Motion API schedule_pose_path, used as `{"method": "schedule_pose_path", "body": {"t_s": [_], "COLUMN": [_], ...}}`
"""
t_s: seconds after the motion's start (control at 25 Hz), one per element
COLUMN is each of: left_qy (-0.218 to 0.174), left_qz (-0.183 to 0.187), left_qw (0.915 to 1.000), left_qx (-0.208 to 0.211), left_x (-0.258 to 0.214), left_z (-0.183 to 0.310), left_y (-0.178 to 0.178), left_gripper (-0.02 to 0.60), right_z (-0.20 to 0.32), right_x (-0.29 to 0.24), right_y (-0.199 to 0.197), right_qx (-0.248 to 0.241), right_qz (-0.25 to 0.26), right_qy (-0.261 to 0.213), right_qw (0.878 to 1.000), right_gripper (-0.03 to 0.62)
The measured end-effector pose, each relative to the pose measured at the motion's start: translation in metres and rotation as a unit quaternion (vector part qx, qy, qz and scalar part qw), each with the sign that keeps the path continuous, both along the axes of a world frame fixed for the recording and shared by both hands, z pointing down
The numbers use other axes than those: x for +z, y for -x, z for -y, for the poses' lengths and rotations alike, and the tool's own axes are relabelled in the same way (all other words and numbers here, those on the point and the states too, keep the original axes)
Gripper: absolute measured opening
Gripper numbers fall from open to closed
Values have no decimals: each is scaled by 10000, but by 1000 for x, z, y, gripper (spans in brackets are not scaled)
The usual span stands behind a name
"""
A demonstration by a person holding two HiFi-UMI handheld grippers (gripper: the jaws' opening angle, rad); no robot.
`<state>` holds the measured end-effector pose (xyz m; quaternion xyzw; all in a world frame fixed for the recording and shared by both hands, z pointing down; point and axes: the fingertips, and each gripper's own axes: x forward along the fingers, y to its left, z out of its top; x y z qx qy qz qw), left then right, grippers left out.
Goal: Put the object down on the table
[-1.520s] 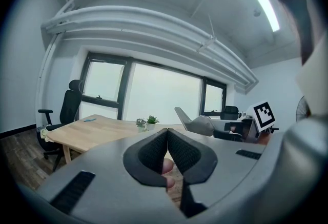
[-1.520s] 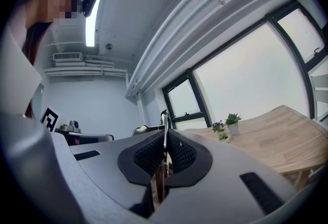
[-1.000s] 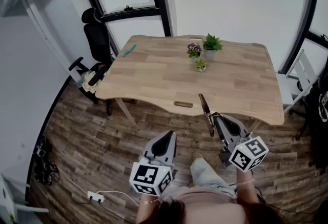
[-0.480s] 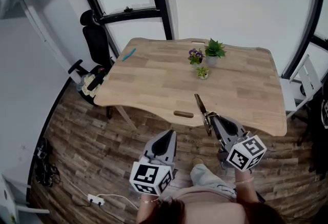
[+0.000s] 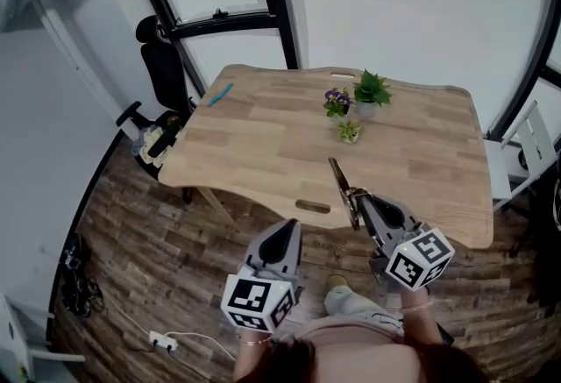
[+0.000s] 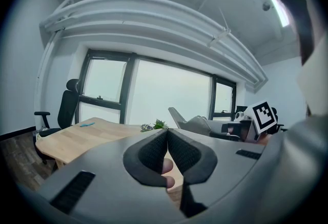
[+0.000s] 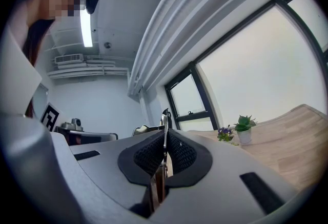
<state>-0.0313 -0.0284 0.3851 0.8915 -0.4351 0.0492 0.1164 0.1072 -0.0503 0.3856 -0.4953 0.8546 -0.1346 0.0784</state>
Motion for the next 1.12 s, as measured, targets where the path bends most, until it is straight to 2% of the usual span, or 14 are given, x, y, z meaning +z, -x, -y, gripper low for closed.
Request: {"method": "schedule_pose_path", "body": {"t_s": [0.76, 1.12], "left_qy": [61, 251], "left_qz": [130, 221], "left_qw": [9995, 9985], "left_qx": [-294, -429], "left_x": [3, 14], "left_z": [68, 74], "left_y": [-34, -30], "left_gripper": [2, 2], "right_z": [82, 106], "right_x": [9, 21], "right_y": [-16, -10], "right_qx": [-570, -707], "right_qz": [-61, -136], "right_qy": [76, 163], "right_qw": [9983, 9973], "right_gripper": [2, 2]}}
